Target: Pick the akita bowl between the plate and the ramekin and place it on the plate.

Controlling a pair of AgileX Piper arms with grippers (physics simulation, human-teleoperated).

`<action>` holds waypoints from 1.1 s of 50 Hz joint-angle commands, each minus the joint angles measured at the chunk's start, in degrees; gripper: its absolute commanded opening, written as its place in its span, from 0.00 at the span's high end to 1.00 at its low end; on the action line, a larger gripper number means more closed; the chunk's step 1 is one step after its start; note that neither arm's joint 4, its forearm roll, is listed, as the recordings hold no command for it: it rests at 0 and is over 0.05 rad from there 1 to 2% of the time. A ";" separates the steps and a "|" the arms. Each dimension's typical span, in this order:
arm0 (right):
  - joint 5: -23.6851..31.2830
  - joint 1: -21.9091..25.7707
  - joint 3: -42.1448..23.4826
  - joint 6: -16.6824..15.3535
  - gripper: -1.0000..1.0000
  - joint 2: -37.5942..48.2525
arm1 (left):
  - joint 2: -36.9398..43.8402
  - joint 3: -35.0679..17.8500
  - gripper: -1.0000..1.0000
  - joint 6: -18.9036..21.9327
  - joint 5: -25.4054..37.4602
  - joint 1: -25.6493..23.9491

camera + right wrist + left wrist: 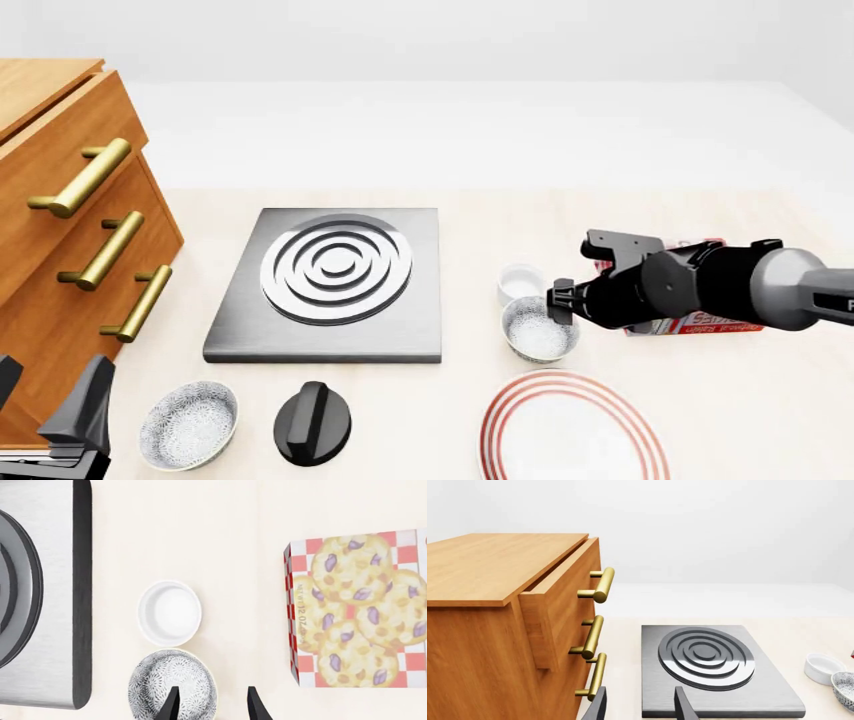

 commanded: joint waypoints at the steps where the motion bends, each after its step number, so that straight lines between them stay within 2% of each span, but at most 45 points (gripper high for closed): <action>1: -1.90 -0.70 0.70 -0.37 0.00 2.09 | 0.00 0.00 0.00 0.00 0.00 0.00; 7: -2.40 -0.92 1.05 -0.58 0.00 2.31 | 0.00 0.00 0.00 0.00 0.00 0.00; 12: -3.33 0.64 1.56 0.73 0.00 3.70 | 0.00 0.00 0.00 0.00 0.00 0.00; 22: -4.15 0.51 1.97 0.04 0.00 4.27 | 0.00 0.00 0.00 0.00 0.00 0.00; 23: -4.16 1.04 1.87 0.24 1.00 4.57 | 0.00 0.00 0.00 0.00 0.00 0.00; 24: -4.21 2.24 1.72 1.17 1.00 5.34 | 0.00 0.00 0.00 0.00 0.00 0.00; 26: -4.61 1.34 2.06 -0.15 1.00 5.21 | 0.00 0.00 0.00 0.00 0.00 0.00; 38: -3.69 1.07 2.04 -0.33 1.00 4.04 | 0.00 0.00 0.00 0.00 0.00 0.00; 50: 3.44 0.76 0.65 -1.24 1.00 -6.91 | 0.00 0.00 0.00 0.00 0.00 0.00; 55: 4.57 1.91 0.06 -0.85 1.00 -8.24 | 0.00 0.00 0.00 0.00 0.00 0.00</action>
